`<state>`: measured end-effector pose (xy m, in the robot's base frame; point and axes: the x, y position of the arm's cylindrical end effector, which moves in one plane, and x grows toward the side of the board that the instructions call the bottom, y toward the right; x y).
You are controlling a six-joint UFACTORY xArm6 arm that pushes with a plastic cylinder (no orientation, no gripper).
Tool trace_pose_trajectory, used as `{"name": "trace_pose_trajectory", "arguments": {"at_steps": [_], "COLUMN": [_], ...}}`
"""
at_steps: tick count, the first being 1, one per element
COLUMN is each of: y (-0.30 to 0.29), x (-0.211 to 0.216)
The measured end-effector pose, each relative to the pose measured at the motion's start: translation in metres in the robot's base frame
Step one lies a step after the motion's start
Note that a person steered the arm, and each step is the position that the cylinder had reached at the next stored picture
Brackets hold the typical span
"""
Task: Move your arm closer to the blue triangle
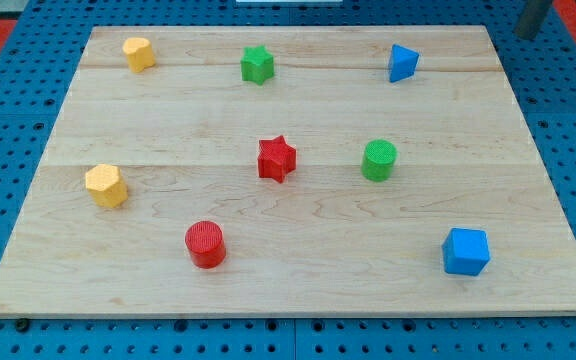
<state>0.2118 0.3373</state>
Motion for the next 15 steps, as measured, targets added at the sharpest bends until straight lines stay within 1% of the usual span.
{"name": "trace_pose_trajectory", "arguments": {"at_steps": [1, 3, 5, 7, 8, 9, 10, 11, 14, 15], "y": [-0.002, -0.045, -0.054, -0.055, -0.065, -0.053, -0.07, -0.11, -0.126, -0.171], "x": [0.0, 0.0, -0.02, -0.019, 0.006, 0.03, 0.074, 0.105, 0.11, 0.113]}}
